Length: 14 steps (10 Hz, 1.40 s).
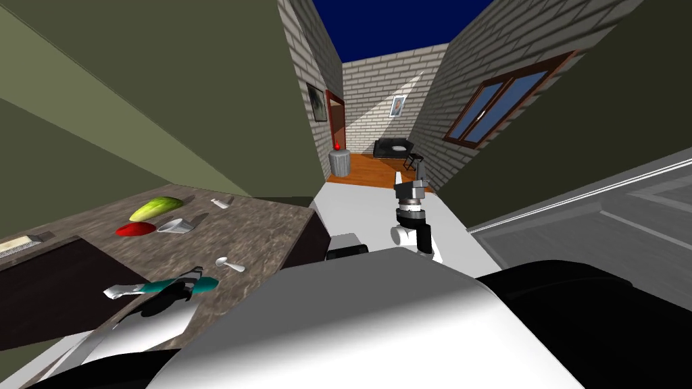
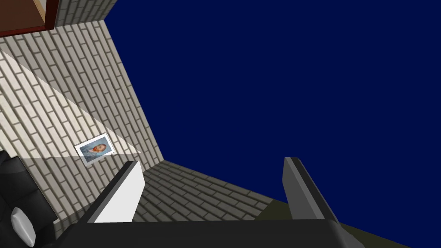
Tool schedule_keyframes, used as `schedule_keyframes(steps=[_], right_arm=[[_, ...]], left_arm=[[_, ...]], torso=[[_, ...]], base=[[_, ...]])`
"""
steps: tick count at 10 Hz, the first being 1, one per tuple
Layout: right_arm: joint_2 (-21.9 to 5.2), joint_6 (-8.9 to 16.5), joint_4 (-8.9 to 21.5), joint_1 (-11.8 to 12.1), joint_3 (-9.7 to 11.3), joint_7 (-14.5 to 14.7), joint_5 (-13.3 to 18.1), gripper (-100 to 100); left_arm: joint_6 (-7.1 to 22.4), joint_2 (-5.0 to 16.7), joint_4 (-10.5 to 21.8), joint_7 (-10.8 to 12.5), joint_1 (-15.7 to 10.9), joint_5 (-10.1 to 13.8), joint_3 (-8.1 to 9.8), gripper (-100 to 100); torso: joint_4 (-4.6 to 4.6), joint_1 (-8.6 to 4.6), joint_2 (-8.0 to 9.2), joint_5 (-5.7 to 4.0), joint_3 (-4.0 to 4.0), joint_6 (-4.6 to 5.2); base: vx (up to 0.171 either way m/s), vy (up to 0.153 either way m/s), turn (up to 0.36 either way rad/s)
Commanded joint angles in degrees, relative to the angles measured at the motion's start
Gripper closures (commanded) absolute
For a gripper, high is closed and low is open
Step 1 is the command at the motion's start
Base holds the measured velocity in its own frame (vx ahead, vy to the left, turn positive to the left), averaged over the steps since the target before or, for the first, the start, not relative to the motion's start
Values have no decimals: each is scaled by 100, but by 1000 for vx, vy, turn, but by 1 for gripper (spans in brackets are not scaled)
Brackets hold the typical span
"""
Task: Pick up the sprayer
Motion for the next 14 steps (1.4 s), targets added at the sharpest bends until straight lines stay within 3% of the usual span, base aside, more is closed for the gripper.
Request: schedule_keyframes(steps=[1, 2, 3, 5, 6, 8, 9, 11, 12, 14], right_arm=[[0, 0, 0, 0, 0, 0, 0, 0], [0, 0, 0, 0, 0, 0, 0, 0], [0, 0, 0, 1, -1, 0, 0, 0], [0, 0, 0, 1, 0, 0, 0, 0], [0, 0, 0, 1, -1, 0, 0, 0], [0, 0, 0, 1, -1, 0, 0, 0], [0, 0, 0, 1, -1, 0, 0, 0], [0, 0, 0, 1, -1, 0, 0, 0], [0, 0, 0, 1, -1, 0, 0, 0], [0, 0, 0, 1, -1, 0, 0, 0]], left_arm=[[-141, 155, 275, 286, 72, -6, -45, -100], [-141, 155, 275, 421, 72, -6, -45, -100], [-362, 412, 517, 603, 256, -8, -129, -100], [-362, 461, 657, 902, 256, -8, -129, -100], [-583, 734, 892, 1077, 440, -10, -214, -100], [-583, 766, 1039, 1383, 440, -10, -214, -100], [-804, 1024, 1283, 1560, 625, -13, -298, -100], [-804, 1071, 1421, 1865, 625, -13, -298, -100], [-1026, 1353, 1655, 2036, 809, -15, -383, -100], [-1026, 1376, 1803, 2346, 809, -15, -383, -100]], torso=[[0, 0, 0, 0, 0, 0], [1, -2, 2, 0, 1, -3], [0, 3, -1, 1, 0, -5], [1, -3, 1, -1, 1, -4], [0, 6, -2, 1, -1, -5], [1, 1, 1, 0, 1, -5], [1, 6, -1, 1, 0, -6], [1, -3, 0, -1, 1, -4], [0, 5, -2, 1, -1, -6], [1, 1, 1, 0, 1, -5]], base=[[-25, -46, -130], [-12, -25, 6], [-20, -58, -202], [-15, -33, -45], [-17, -44, -231], [-17, -28, -34], [-21, -55, -176], [-11, -35, -66], [-13, -45, -173], [-16, -31, -57]])
